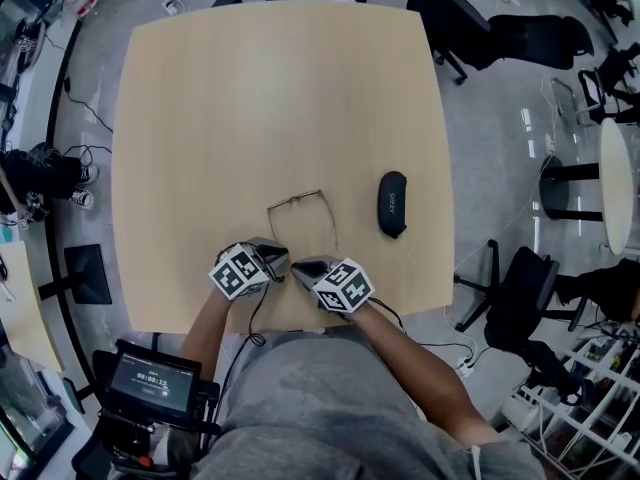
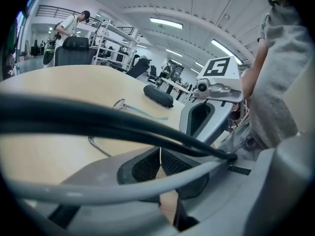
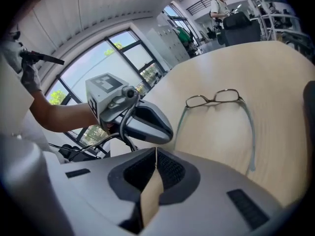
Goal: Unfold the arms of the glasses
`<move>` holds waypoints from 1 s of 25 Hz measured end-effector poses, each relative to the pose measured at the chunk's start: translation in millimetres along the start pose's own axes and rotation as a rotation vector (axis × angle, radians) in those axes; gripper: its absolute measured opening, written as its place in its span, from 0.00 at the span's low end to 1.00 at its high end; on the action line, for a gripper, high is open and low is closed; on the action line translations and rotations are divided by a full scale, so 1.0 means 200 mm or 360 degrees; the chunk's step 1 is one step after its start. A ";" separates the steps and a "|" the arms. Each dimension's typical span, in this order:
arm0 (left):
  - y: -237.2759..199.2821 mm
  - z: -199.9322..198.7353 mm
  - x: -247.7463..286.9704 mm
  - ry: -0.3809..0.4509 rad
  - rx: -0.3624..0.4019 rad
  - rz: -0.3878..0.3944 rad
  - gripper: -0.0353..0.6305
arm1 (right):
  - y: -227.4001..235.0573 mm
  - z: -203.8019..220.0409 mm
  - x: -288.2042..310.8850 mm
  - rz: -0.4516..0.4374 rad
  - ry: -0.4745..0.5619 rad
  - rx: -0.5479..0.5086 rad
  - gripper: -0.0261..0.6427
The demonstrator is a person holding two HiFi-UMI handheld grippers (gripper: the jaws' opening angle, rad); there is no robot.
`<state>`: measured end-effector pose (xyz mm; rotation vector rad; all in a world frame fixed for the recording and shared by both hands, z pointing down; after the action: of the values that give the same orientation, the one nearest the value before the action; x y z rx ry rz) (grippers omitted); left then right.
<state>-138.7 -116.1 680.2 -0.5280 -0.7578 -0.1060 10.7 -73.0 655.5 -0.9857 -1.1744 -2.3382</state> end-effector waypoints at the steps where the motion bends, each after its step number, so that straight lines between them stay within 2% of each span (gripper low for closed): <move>1: -0.02 -0.01 0.00 0.0015 -0.0002 0.0001 0.07 | -0.01 -0.03 0.01 -0.0015 0.0017 -0.0017 0.06; 8: 0.03 -0.10 -0.13 0.0074 0.0041 -0.0087 0.07 | -0.04 -0.22 -0.17 0.0035 0.0171 -0.0133 0.06; 11: 0.04 -0.16 -0.23 0.0158 0.0051 -0.0171 0.07 | -0.09 -0.35 -0.34 0.0040 0.0331 -0.0187 0.06; 16: 0.12 -0.30 -0.40 0.0429 -0.0015 -0.0341 0.07 | -0.42 -0.54 -0.73 -0.0177 0.0649 -0.0407 0.06; 19: 0.16 -0.39 -0.50 0.0632 -0.0056 -0.0446 0.07 | -0.68 -0.62 -0.90 -0.0295 0.0771 -0.0641 0.06; 22: 0.20 -0.43 -0.61 0.0774 -0.0064 -0.0559 0.07 | -0.92 -0.70 -0.98 -0.0395 0.0959 -0.0882 0.06; 25: 0.28 -0.50 -0.70 0.0877 -0.0025 -0.0643 0.07 | -1.04 -0.69 -1.06 -0.0444 0.0970 -0.0992 0.06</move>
<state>-162.4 -129.9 502.6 -0.3288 -0.3132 -0.6083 -19.5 -59.5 330.4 -0.1973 -0.3616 -2.9925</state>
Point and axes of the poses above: the fingertips, and each gripper's own axes: x forward along the fingers, y to its right, z out of its underside, the point moved 10 cm from there along -x, backward along the fingers, and after that the axes turned 7 degrees about -y, right-handed, at the moved point
